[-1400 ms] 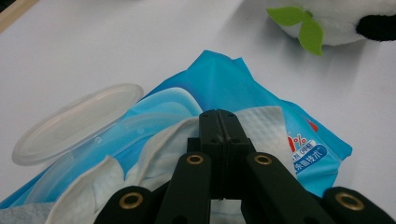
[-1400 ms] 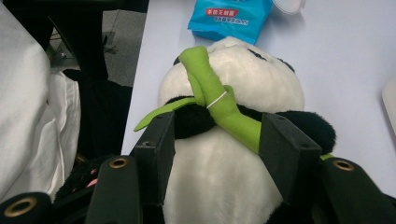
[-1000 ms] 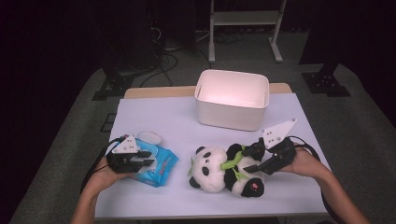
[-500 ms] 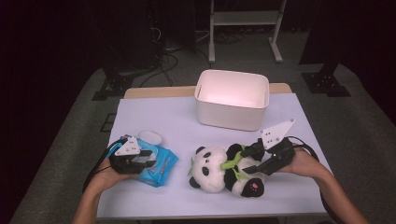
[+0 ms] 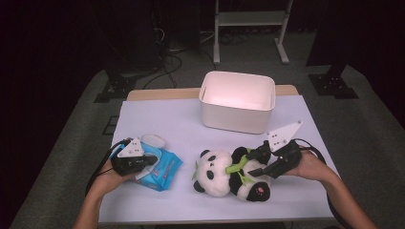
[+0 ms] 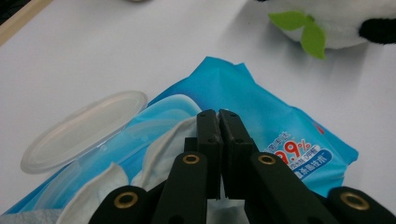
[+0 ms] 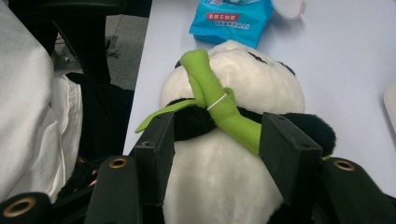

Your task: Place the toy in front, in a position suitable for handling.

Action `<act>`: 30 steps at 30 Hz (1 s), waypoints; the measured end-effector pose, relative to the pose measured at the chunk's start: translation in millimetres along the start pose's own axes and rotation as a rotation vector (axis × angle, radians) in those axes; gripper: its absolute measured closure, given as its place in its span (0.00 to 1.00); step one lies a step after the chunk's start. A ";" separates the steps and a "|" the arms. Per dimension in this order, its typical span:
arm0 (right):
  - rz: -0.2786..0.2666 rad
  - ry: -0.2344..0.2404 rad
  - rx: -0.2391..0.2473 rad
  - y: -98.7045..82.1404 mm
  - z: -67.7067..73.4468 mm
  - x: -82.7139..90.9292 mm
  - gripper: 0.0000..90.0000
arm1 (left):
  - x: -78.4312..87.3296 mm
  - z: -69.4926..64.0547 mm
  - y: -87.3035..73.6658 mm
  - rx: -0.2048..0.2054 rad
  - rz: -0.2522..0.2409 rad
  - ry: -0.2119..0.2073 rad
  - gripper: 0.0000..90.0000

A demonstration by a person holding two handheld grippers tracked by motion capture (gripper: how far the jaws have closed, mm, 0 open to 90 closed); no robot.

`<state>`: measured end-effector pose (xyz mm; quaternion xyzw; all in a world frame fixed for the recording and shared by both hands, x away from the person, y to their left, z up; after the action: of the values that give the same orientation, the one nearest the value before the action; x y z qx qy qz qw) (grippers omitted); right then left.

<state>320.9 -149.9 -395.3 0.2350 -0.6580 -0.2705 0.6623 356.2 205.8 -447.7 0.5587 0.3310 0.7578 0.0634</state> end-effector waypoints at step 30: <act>-0.044 -0.036 -0.023 1.3 -0.4 11.8 0.47 | 11.1 -62.7 128.5 -0.213 -0.186 -0.252 0.99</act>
<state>321.2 -156.9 -385.7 0.2369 -0.6613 -0.2965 0.6470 331.6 84.7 -375.0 0.6062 0.2887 0.7035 0.2329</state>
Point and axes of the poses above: each handheld gripper's, and its own axes: x roughly backward along the jaws, y roughly out of its top, z roughly to its left, the point moved 8 cm from there along -x, roughly forward along the jaws, and after that the axes turned 10 degrees about z, right-handed, at the moved point
